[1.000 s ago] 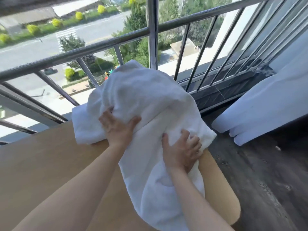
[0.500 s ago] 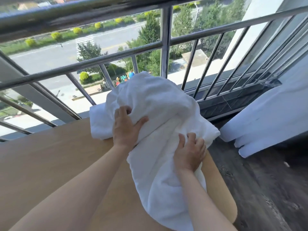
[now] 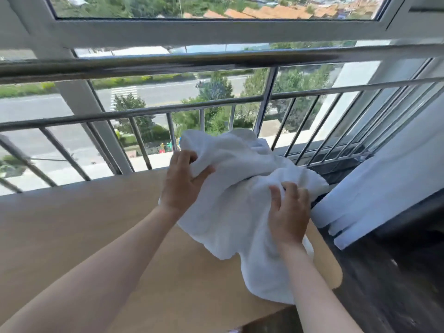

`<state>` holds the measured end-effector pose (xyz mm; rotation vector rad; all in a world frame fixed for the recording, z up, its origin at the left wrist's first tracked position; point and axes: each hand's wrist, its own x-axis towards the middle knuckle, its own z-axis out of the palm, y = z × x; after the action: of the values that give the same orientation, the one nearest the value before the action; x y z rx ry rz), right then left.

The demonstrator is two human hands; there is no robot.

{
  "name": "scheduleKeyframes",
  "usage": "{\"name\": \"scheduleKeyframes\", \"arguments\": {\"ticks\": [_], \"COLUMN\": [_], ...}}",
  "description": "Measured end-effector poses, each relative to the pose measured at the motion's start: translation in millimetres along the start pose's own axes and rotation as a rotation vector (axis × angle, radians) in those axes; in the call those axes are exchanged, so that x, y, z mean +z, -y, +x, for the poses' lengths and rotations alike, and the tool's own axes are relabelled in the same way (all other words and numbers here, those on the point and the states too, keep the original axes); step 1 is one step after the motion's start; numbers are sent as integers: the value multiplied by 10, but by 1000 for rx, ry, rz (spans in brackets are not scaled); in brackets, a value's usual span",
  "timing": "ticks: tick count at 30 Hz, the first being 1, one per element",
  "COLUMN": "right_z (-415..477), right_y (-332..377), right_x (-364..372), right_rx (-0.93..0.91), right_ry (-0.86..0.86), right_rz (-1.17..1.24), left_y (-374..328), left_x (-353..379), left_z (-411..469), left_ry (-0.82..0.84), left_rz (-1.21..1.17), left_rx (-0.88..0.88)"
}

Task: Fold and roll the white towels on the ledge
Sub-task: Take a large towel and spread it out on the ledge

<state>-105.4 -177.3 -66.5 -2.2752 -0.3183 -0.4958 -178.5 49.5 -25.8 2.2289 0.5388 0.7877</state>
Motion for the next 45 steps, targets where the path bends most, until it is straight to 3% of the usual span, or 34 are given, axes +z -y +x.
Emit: {"name": "scheduleKeyframes", "arguments": {"ticks": [8,17,24,31,34,37,45], "right_z": [-729,-1506,-1881,-2427,-2672,-2916,-3154], "right_y": [1063,2064,2760,3380,3450,3326,3218], "right_x": [41,556,1401,2367,2713,2952,3100], "right_rx": [-222,-361,-504,-586,-613,-654,-736], "right_ry": [-61,107,319,669,777,909,838], "right_rz": [-134,-86,7,9,-8,-219,-376], "left_y": [508,1302,2118,3037,3407,3746,4430], "left_x": [-1492,-2658,-3496,-4232,-4349,-4369,-4573], "left_z": [-647,-1040,-1240,-1595,-1820,-2071,-2292], "left_ry": [-179,-302,-405,-522,-487,-425,-223], "left_rz": [53,156,253,393,454,413,291], "left_rx": [-2,-112,-288,-530,-683,-843,-1108]}}
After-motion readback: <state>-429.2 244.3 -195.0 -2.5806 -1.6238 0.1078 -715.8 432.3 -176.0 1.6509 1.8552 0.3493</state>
